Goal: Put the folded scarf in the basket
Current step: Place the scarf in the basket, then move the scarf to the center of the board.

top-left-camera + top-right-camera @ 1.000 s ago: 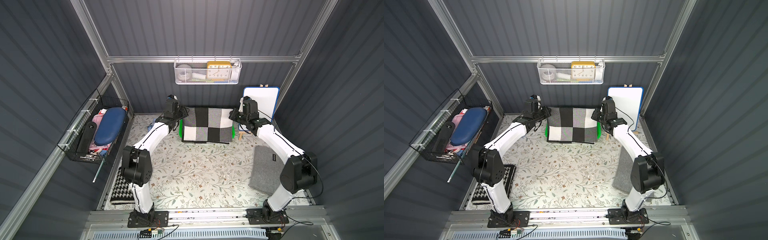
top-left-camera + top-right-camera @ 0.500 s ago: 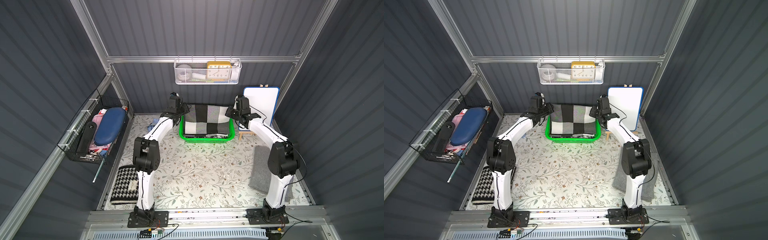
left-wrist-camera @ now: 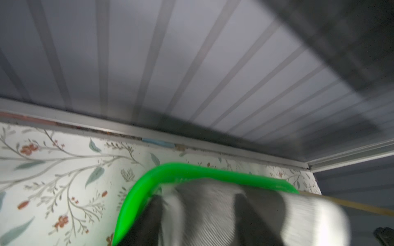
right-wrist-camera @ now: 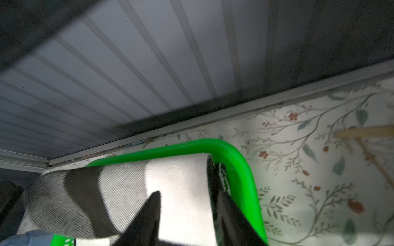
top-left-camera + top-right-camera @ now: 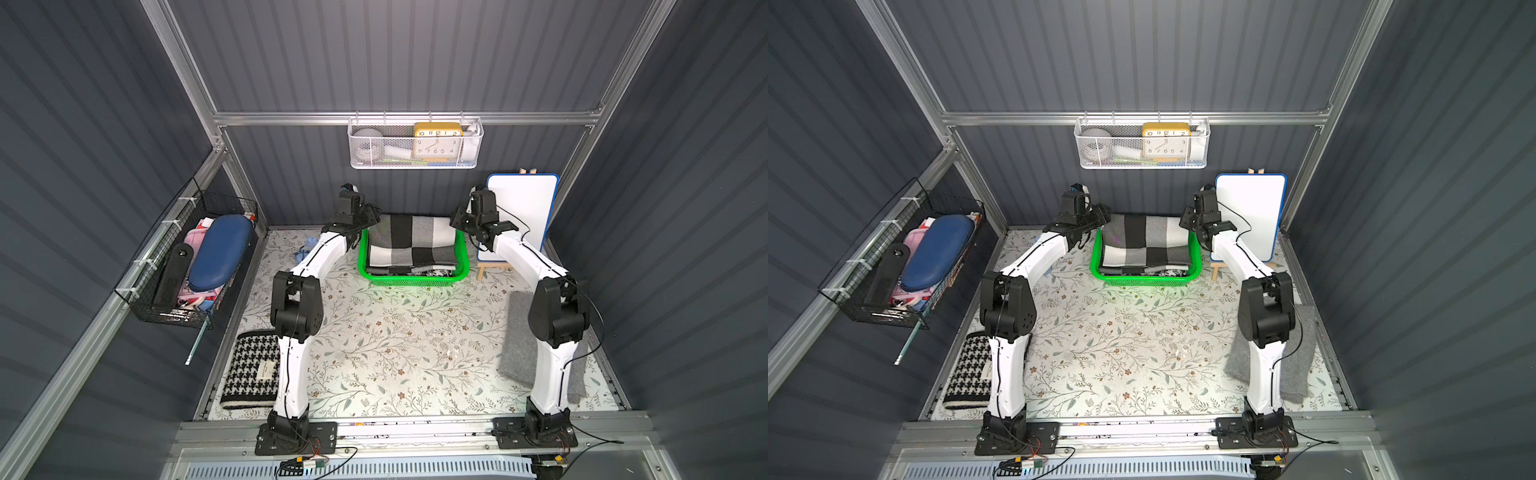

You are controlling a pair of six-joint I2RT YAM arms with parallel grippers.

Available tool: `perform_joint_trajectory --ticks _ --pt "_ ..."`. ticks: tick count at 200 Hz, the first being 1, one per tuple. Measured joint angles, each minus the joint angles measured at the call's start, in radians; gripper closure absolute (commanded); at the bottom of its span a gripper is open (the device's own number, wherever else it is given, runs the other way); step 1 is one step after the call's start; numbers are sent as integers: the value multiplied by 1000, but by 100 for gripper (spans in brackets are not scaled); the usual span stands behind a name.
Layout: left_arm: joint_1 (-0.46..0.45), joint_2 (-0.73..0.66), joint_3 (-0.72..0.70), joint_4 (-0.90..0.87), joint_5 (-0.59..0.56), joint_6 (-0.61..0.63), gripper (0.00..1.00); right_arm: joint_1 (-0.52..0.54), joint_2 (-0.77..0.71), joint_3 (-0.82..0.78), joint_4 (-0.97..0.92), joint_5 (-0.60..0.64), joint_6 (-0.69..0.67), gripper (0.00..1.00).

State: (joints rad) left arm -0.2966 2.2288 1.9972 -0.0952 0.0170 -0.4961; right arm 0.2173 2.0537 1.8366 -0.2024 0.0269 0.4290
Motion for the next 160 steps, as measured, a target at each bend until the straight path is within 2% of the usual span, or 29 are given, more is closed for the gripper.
perform_joint_trajectory --ticks 36,83,125,160 --pt "22 -42 -23 39 82 -1 1 -12 -70 -36 -9 -5 3 40" --pt "-3 -251 -238 85 173 -40 1 -5 -384 -326 -32 -6 26 40" --pt "-121 -483 -422 140 196 -65 1 -5 -753 -611 -71 29 71 40" --pt "-253 -599 -584 198 216 -117 1 -5 -1051 -832 -138 97 132 39"
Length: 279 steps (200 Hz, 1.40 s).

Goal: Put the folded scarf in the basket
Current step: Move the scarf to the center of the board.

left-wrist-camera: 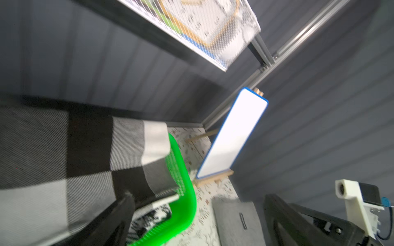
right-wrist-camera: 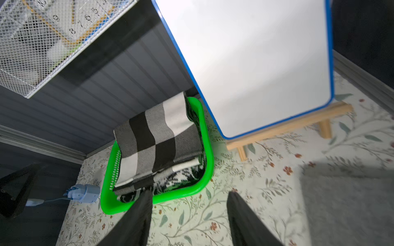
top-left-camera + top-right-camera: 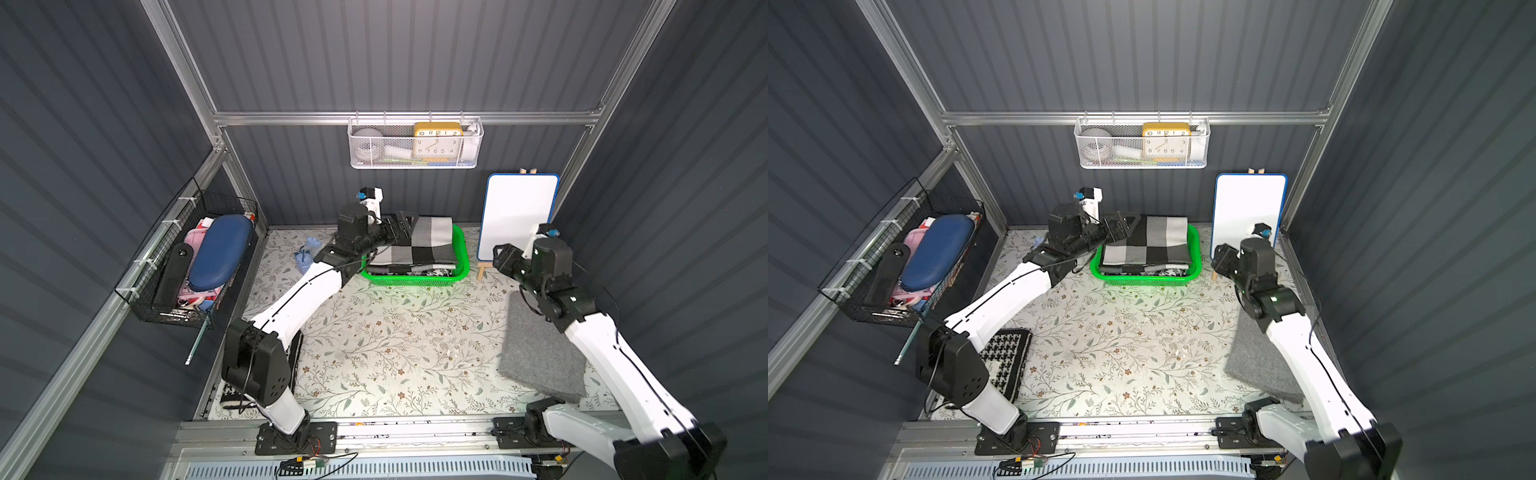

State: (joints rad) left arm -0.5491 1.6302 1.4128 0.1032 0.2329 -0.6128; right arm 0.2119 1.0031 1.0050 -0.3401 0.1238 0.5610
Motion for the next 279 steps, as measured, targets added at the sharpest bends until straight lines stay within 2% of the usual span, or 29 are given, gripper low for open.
perform_joint_trajectory --ticks 37,62,101,140,173,200,239,255,279 --pt "-173 -44 -202 55 -20 -76 1 0 -310 -217 -117 79 84 38" --pt "-307 -39 -296 74 -26 -138 2 0 -470 -302 -223 126 145 38" --pt "-469 30 -330 146 -23 -221 6 0 -642 -391 -343 158 270 40" --pt "-619 222 -272 181 6 -276 11 0 -688 -426 -388 157 357 41" --pt "-668 363 -255 235 71 -335 15 0 -678 -424 -388 154 385 42" --pt "-682 494 -185 265 127 -370 22 0 -675 -423 -391 144 397 42" --pt "-689 567 -112 301 159 -408 31 0 -696 -422 -407 137 414 42" --pt "-689 581 -100 310 162 -426 39 0 -714 -422 -422 137 418 42" --pt "-690 595 -77 306 153 -438 57 0 -733 -422 -440 138 419 42"
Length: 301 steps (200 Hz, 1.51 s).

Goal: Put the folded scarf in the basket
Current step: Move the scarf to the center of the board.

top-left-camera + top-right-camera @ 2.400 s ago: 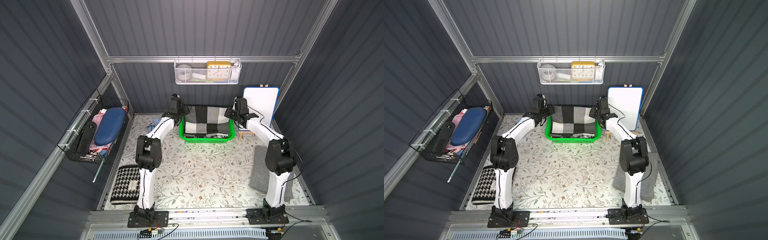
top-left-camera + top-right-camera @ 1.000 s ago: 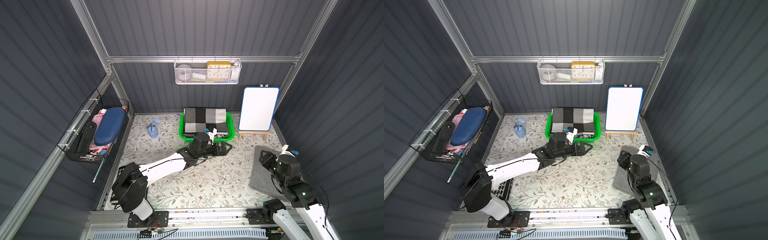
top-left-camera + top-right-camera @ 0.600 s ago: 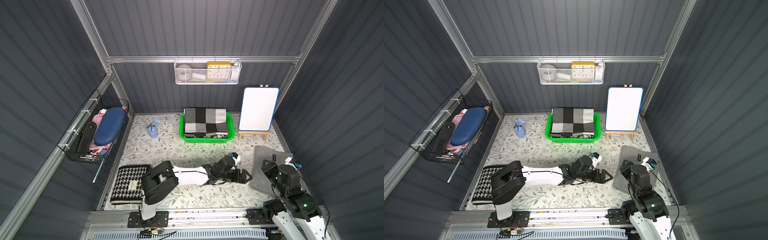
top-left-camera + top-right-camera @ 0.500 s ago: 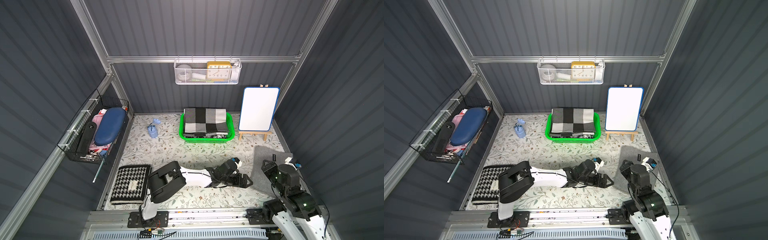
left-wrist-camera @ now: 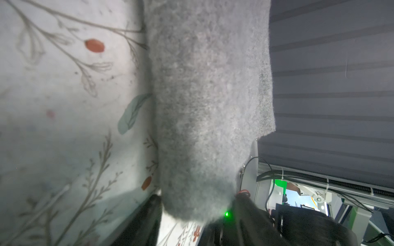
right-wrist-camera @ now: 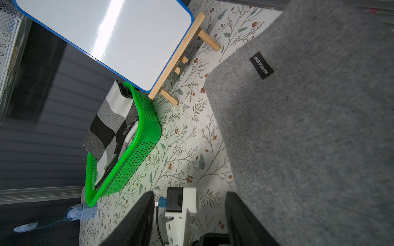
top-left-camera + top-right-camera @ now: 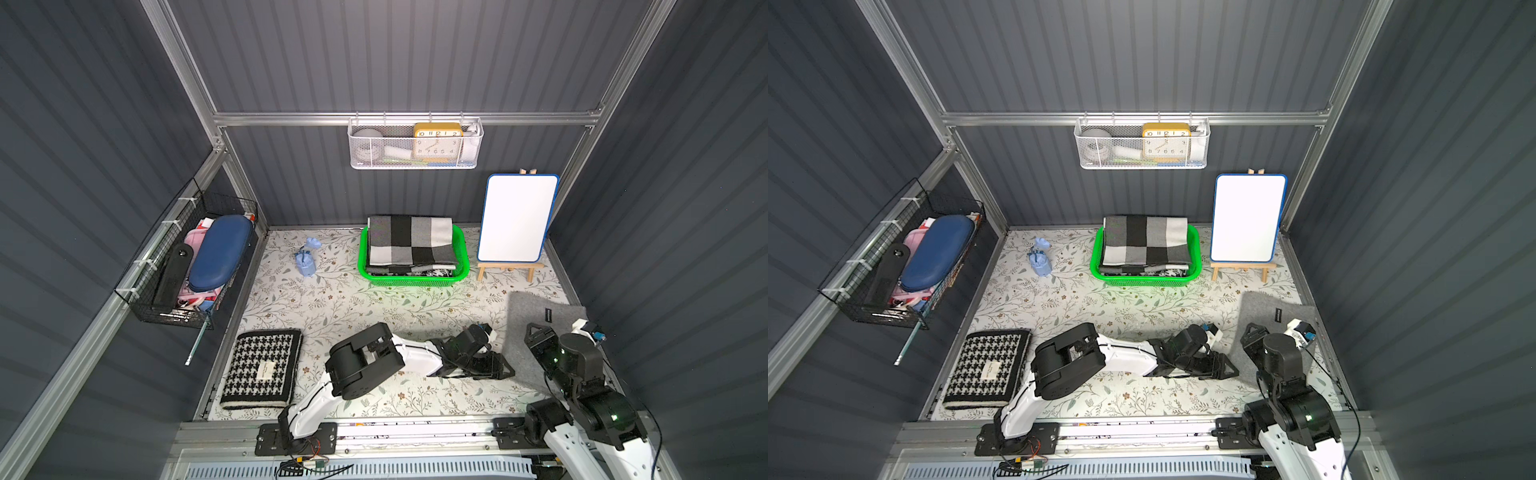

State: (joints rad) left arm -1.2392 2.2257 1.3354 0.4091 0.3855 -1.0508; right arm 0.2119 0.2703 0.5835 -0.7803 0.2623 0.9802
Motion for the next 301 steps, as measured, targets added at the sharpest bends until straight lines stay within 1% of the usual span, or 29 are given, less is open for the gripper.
perform_joint_trajectory --ticks 13,25,40,60,76,98,127,140,148,158,163,169,178,185,192,197,211,218,229,262,282,301 --pt "0 0 2 -6 -11 -4 71 0 -3 0 -6 0 0 43" --pt "0 -1 2 -14 -26 -7 86 0 -3 0 -9 0 0 43" --pt "0 -5 2 -32 -42 -2 100 0 -3 0 -10 0 0 43" --pt "0 -27 0 -73 -69 2 100 0 2 0 -9 -7 -5 43" --pt "-1 -78 -38 -97 -99 6 100 0 14 0 -3 -19 -9 43" --pt "3 -200 -168 -113 -140 5 100 0 48 -1 18 -53 -13 43" --pt "34 -428 -373 -189 -179 -3 100 0 136 -5 53 -110 -17 43" --pt "75 -555 -468 -228 -189 -14 92 0 179 -8 70 -132 -17 43" --pt "115 -645 -536 -254 -197 -16 91 0 210 -9 85 -150 -16 43" --pt "185 -781 -617 -294 -210 -15 91 0 241 -10 104 -169 -16 43" --pt "223 -848 -650 -317 -218 -14 90 0 257 -11 116 -177 -16 43" --pt "269 -916 -682 -337 -231 -13 85 1 273 -13 127 -185 -16 43" --pt "342 -1014 -716 -367 -253 -2 74 2 305 -16 148 -198 -16 43" --pt "388 -1068 -732 -380 -264 5 62 2 326 -17 161 -206 -15 43" --pt "425 -1107 -742 -385 -274 7 41 3 346 -17 174 -216 -15 43" --pt "454 -1133 -747 -386 -278 11 33 4 360 -17 182 -220 -14 43" --pt "494 -1148 -748 -388 -281 15 24 8 396 -17 204 -239 -16 42" --pt "509 -1136 -745 -392 -281 20 18 11 417 -17 215 -249 -21 42" --pt "520 -1098 -729 -418 -282 25 13 13 449 -17 227 -268 -32 42" --pt "522 -975 -659 -515 -291 42 7 21 555 -11 241 -328 -93 42" --pt "522 -956 -650 -547 -299 43 5 40 628 3 241 -354 -128 42" --pt "522 -956 -651 -563 -305 42 4 89 697 20 243 -356 -156 40"
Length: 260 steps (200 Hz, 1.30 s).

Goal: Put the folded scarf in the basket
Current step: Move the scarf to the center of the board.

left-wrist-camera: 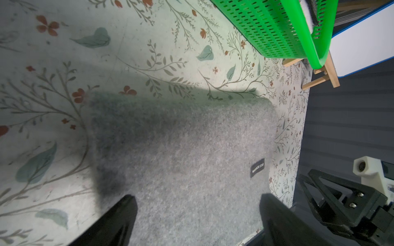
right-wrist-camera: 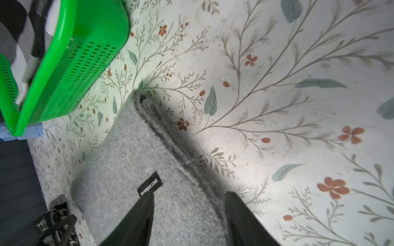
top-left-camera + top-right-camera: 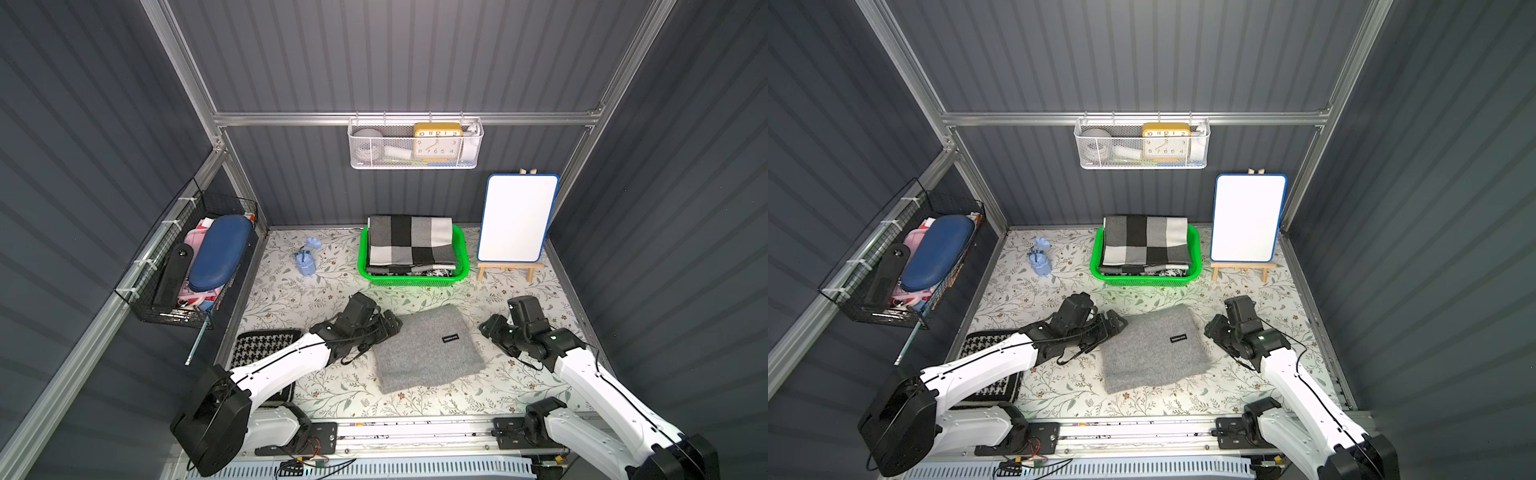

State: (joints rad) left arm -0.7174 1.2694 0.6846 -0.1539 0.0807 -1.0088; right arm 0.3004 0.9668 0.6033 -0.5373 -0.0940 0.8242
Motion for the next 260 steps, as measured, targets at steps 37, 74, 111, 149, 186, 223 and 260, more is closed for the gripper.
perform_joint_trajectory --ticks 37,74,111,149,186,223,260 --pt "0 -1 -32 0 -14 -16 4 121 150 60 17 8 -35 41" --pt "0 -4 -58 -1 -32 -38 4 193 303 89 42 15 -36 42" --pt "0 -5 -57 -3 -60 -53 3 290 309 55 37 54 16 42" --pt "0 -15 -57 -39 -115 -81 1 459 109 -62 26 85 162 42" --pt "0 -46 -39 -87 -180 -81 1 514 -108 -127 -12 161 238 33" --pt "0 -60 3 -109 -220 -55 1 408 -156 -86 -35 171 135 27" --pt "0 -60 20 -109 -235 -15 1 254 -121 -62 -20 114 60 27"
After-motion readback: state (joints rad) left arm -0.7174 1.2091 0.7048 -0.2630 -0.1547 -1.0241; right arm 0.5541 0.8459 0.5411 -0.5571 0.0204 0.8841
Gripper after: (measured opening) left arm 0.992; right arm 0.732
